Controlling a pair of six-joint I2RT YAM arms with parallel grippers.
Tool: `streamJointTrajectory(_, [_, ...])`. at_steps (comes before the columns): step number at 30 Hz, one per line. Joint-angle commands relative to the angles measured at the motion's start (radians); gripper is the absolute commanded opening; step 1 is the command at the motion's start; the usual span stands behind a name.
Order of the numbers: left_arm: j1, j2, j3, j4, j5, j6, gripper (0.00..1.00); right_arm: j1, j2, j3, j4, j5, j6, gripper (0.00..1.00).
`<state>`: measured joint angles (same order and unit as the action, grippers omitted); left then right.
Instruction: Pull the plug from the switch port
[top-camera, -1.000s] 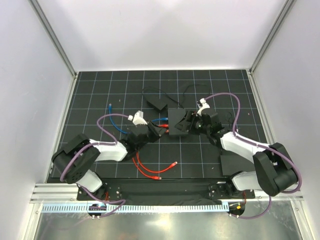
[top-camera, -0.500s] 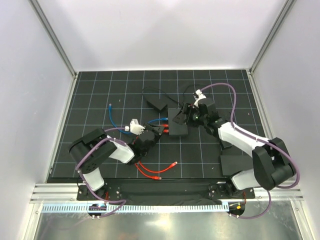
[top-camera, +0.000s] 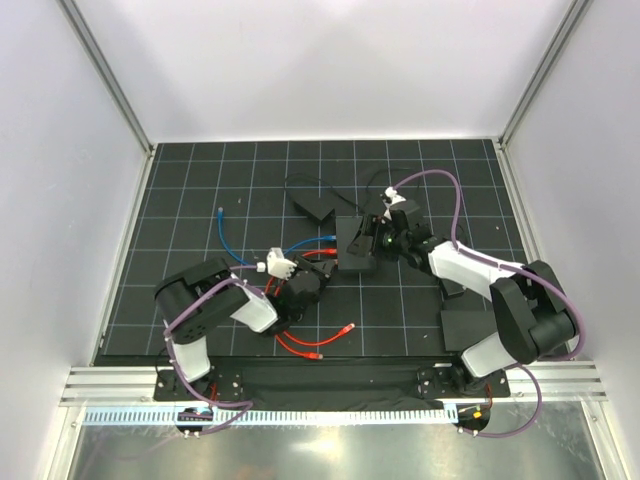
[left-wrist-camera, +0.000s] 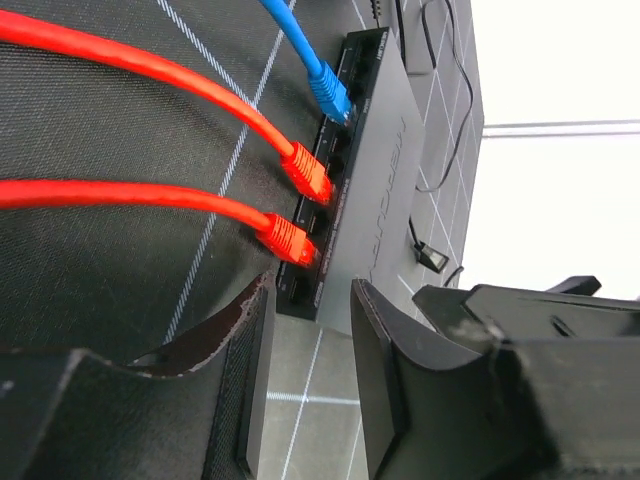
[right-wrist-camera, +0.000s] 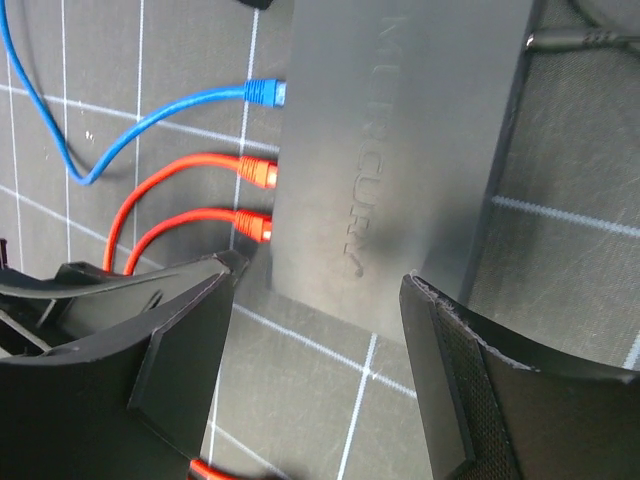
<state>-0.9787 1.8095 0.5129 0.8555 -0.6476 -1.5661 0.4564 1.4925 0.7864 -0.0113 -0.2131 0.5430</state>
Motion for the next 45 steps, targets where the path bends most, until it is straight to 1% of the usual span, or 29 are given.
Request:
streamJointTrajectory(1, [-0.002, 0.017, 0.050, 0.016, -0.049, -0.026, 0.39, 0.004, -0.023, -0.041, 0.105, 0.067, -0.021, 0.74])
streamJointTrajectory(3, [-0.002, 0.036, 0.059, 0.008, -0.047, -0.040, 0.39, 0.002, -0.011, -0.061, 0.138, 0.078, -0.017, 0.73])
streamJointTrajectory(6, [-0.003, 0.051, 0.075, 0.007, -0.046, -0.043, 0.38, 0.002, 0.018, -0.058, 0.152, 0.066, -0.012, 0.66])
streamJointTrajectory(8, [-0.002, 0.050, 0.073, 0.002, -0.056, -0.045, 0.38, 0.002, 0.017, -0.062, 0.163, 0.075, -0.012, 0.64])
streamJointTrajectory(13, [-0.003, 0.030, 0.079, -0.058, -0.055, -0.046, 0.38, 0.002, 0.038, -0.050, 0.140, 0.083, -0.028, 0.63])
streamJointTrajectory(15, [-0.005, 0.031, 0.093, -0.097, -0.049, -0.090, 0.38, 0.002, 0.061, -0.044, 0.134, 0.070, -0.022, 0.59])
streamJointTrajectory(19, [-0.006, 0.043, 0.108, -0.170, -0.047, -0.153, 0.38, 0.002, 0.078, -0.036, 0.119, 0.070, -0.034, 0.57])
streamJointTrajectory(24, [-0.006, 0.073, 0.113, -0.151, -0.053, -0.180, 0.37, 0.002, 0.078, -0.039, 0.114, 0.078, -0.043, 0.56])
streamJointTrajectory(27, [-0.006, 0.089, 0.125, -0.150, -0.055, -0.193, 0.36, 0.002, 0.086, -0.033, 0.103, 0.084, -0.052, 0.51])
streamJointTrajectory(29, [-0.006, 0.097, 0.131, -0.147, -0.055, -0.207, 0.36, 0.002, 0.092, -0.029, 0.096, 0.092, -0.057, 0.49])
streamJointTrajectory(31, [-0.005, 0.108, 0.118, -0.145, -0.067, -0.262, 0.35, 0.002, 0.089, -0.027, 0.091, 0.096, -0.061, 0.49])
streamJointTrajectory(36, [-0.006, 0.125, 0.093, -0.105, -0.073, -0.316, 0.35, 0.002, 0.092, -0.026, 0.088, 0.095, -0.061, 0.49])
streamJointTrajectory(38, [-0.006, 0.128, 0.072, -0.072, -0.084, -0.331, 0.35, 0.002, 0.095, -0.024, 0.088, 0.095, -0.061, 0.49])
streamJointTrajectory(45, [-0.006, 0.143, 0.068, -0.062, -0.084, -0.373, 0.37, 0.002, 0.097, -0.022, 0.086, 0.092, -0.063, 0.48])
